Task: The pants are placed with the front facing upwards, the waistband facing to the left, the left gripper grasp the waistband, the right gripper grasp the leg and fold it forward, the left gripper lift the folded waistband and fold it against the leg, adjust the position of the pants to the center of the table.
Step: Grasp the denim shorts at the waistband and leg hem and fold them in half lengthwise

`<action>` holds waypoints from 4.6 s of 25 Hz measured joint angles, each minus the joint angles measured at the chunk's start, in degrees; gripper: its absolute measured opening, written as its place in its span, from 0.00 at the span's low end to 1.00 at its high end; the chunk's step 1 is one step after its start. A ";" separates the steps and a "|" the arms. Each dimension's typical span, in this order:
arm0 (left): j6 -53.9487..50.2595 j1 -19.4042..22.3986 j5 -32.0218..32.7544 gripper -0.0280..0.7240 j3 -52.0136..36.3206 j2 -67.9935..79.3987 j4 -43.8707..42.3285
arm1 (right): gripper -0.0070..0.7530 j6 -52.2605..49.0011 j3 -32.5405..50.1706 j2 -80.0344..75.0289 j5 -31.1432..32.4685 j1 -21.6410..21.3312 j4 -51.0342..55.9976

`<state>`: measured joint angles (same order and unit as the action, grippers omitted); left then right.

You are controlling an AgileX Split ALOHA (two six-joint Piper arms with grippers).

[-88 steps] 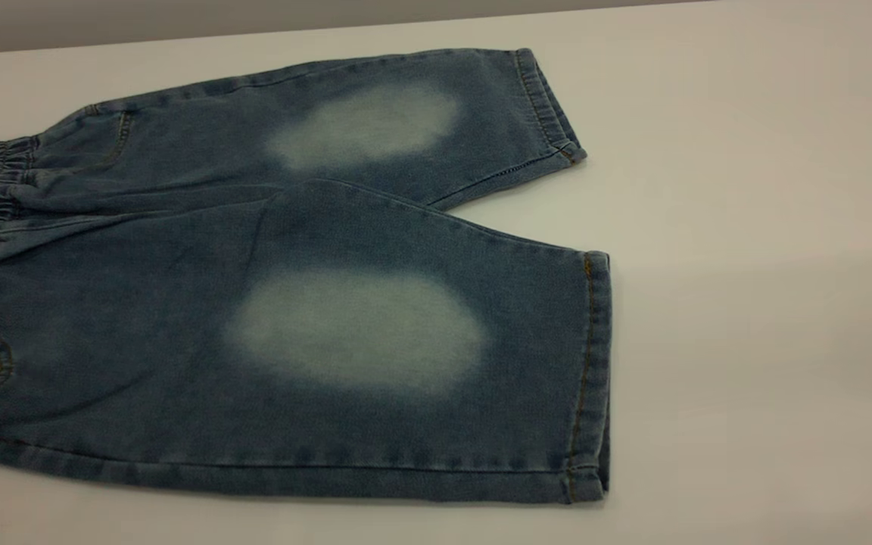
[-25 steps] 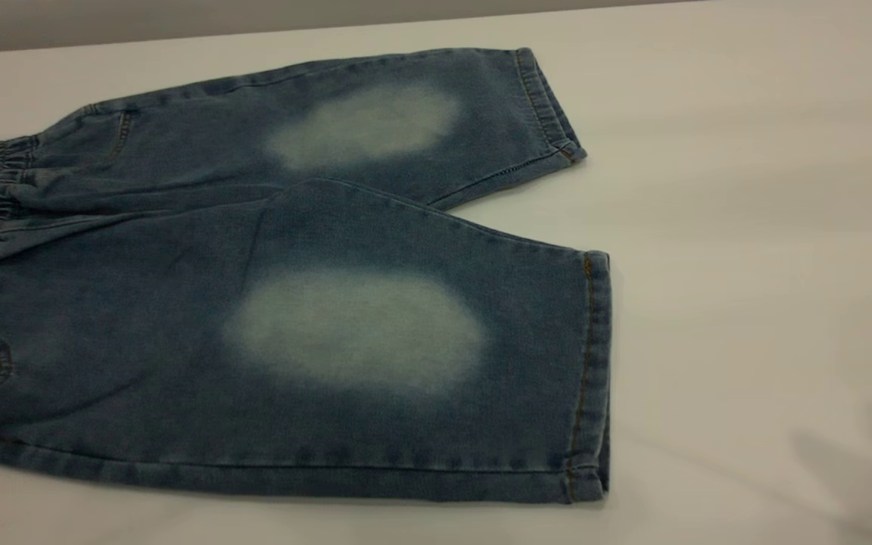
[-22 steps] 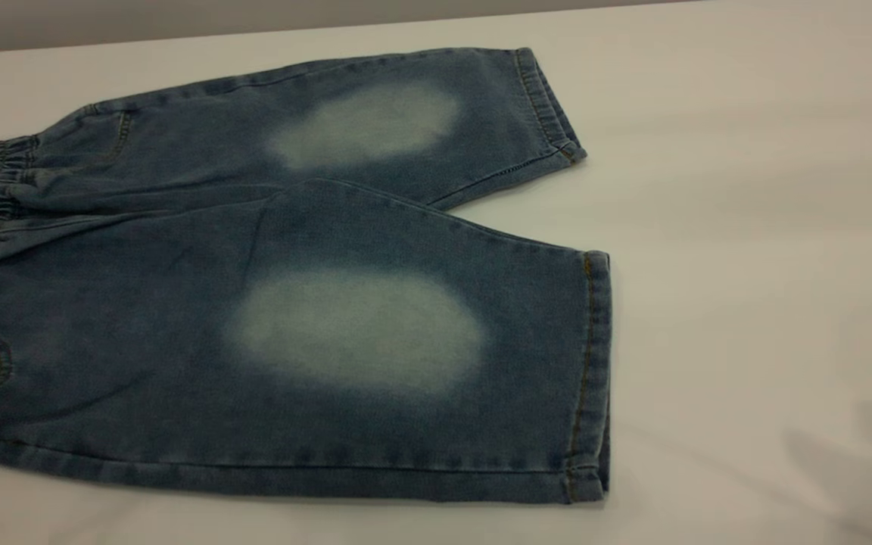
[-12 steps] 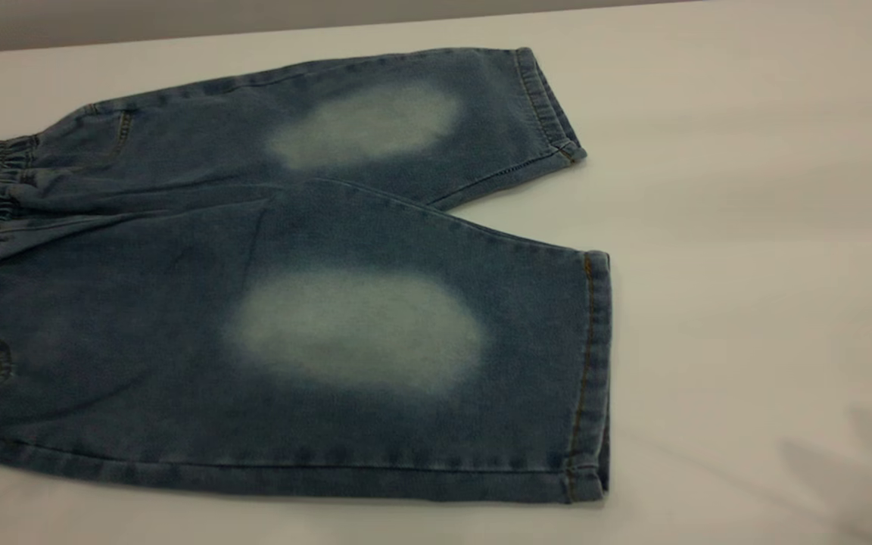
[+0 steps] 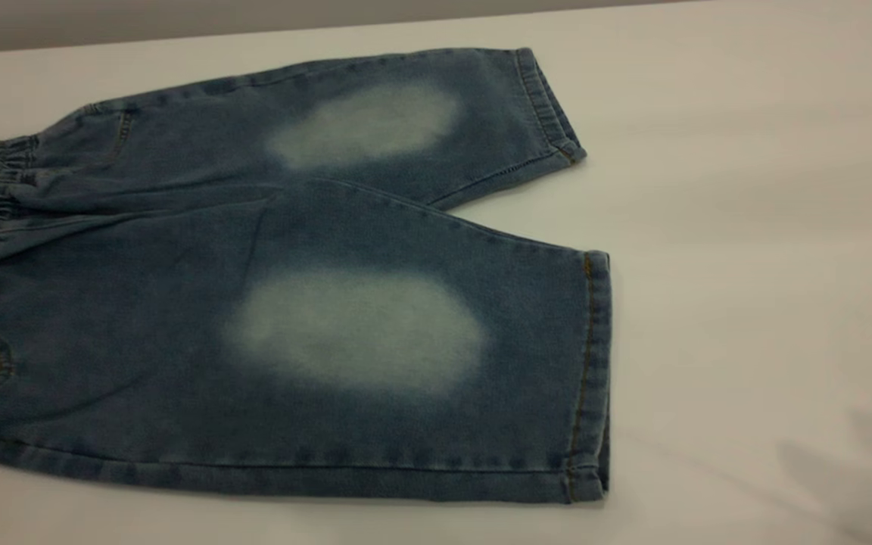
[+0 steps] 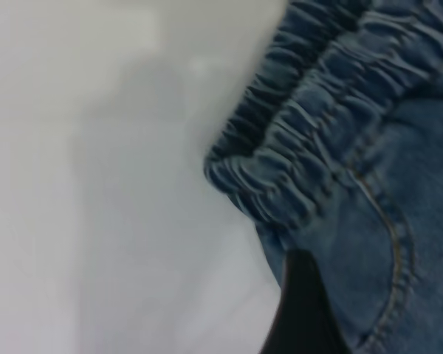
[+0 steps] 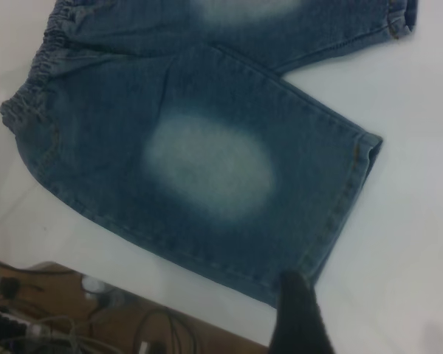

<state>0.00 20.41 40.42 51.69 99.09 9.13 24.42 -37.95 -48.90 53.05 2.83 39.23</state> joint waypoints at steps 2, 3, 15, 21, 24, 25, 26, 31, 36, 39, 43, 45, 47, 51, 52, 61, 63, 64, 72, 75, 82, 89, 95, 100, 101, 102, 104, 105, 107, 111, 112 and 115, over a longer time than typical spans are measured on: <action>3.88 2.32 -0.22 0.63 0.90 2.70 2.34 | 0.54 0.00 0.00 0.00 0.00 0.00 0.00; 6.01 3.20 -0.22 0.63 1.14 3.92 3.62 | 0.54 0.00 0.00 0.00 0.00 0.00 0.00; 24.03 6.45 -1.99 0.63 1.13 11.24 6.99 | 0.54 0.07 0.00 0.00 -0.05 0.00 0.03; 22.47 6.45 -4.91 0.63 1.13 11.24 2.56 | 0.54 0.07 0.00 0.00 -0.05 0.00 0.03; 23.14 6.45 -6.49 0.63 1.13 11.18 2.56 | 0.54 0.14 0.00 0.00 -0.05 0.00 0.03; 23.29 6.45 -6.89 0.63 1.13 11.25 2.56 | 0.54 0.14 0.00 0.00 -0.05 0.00 0.03; 23.29 6.45 -7.03 0.63 1.13 11.54 2.61 | 0.54 0.14 0.00 0.00 -0.05 0.00 0.03; 23.29 6.39 -6.82 0.63 1.13 14.76 2.77 | 0.54 0.14 0.00 0.00 -0.05 0.00 0.03; 23.45 6.33 -8.67 0.63 1.13 15.60 2.94 | 0.54 0.14 0.00 0.00 -0.16 0.00 0.03; 23.45 6.33 -10.25 0.63 1.13 15.60 3.46 | 0.54 0.14 0.00 0.00 -0.18 0.00 0.03; 23.74 6.33 -10.35 0.63 1.13 15.60 4.67 | 0.54 0.14 0.00 0.00 -0.18 0.00 0.03; 23.79 6.33 -10.54 0.63 1.13 15.60 4.67 | 0.54 0.14 0.00 0.00 -0.18 0.00 0.03; 23.79 6.33 -10.66 0.63 1.13 15.60 4.67 | 0.54 0.14 0.00 0.00 -0.18 0.00 0.03; 23.66 6.33 -10.81 0.63 1.06 15.60 4.67 | 0.54 0.14 0.00 0.00 -0.18 0.00 0.03; 23.66 6.33 -11.18 0.63 1.06 15.60 4.67 | 0.54 0.14 0.00 0.00 -0.18 0.00 0.03; 23.57 6.29 -11.28 0.63 1.06 16.64 4.78 | 0.54 0.14 0.00 0.00 -0.18 0.00 0.03; 23.57 6.29 -11.21 0.63 1.06 17.85 4.84 | 0.54 0.14 0.00 0.00 -0.18 0.00 0.03; 23.57 6.29 -11.21 0.63 1.06 18.43 4.84 | 0.54 0.14 0.00 0.00 -0.18 0.00 0.03; 23.65 5.37 -11.05 0.63 1.12 19.03 6.42 | 0.54 0.14 0.00 0.00 -0.18 0.00 0.03; 23.95 3.82 -10.99 0.63 1.12 19.03 7.69 | 0.54 0.09 0.00 0.00 -0.25 0.00 0.03; 23.47 1.63 -10.99 0.59 1.12 19.03 9.34 | 0.54 0.09 0.00 0.00 -0.25 0.00 -0.02; 23.36 1.63 -11.07 0.33 1.05 19.03 12.27 | 0.54 0.16 0.00 0.00 -0.25 0.00 -0.02; 23.31 1.63 -11.07 0.17 1.05 18.90 12.27 | 0.54 0.11 0.00 0.00 -0.25 0.00 -0.02; 23.24 1.63 -10.12 0.11 1.05 17.41 15.00 | 0.54 0.11 0.47 -0.22 -0.75 0.00 0.69; 23.24 1.63 -9.52 0.11 1.05 17.01 15.08 | 0.54 0.11 1.00 -0.53 -1.15 0.00 1.11; 23.24 1.63 -8.74 0.11 1.05 16.57 15.08 | 0.54 0.11 1.66 -1.00 -1.42 0.00 1.17; 23.24 1.63 -7.33 0.11 1.05 15.95 15.08 | 0.54 0.11 2.91 -2.06 -1.42 0.00 1.11; 23.24 1.63 -6.61 0.11 1.05 15.70 15.08 | 0.54 0.11 3.54 -2.70 -1.47 0.00 1.11; 23.29 1.63 -4.99 0.11 1.05 15.26 15.08 | 0.54 0.11 4.75 -3.71 -2.50 0.00 1.47; 23.41 1.63 -2.97 0.11 1.05 14.91 15.08 | 0.54 1.53 8.50 -5.58 -5.12 0.00 3.25; 23.46 1.63 -2.98 0.11 1.05 14.91 15.08 | 0.54 1.80 9.60 -6.08 -5.82 0.00 4.00; 23.46 1.63 -3.06 0.11 1.05 14.91 15.08 | 0.54 3.44 12.56 -7.48 -8.02 0.00 6.57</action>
<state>23.46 22.05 37.36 52.75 113.99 24.21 27.85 -25.39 -56.38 45.03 2.83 45.80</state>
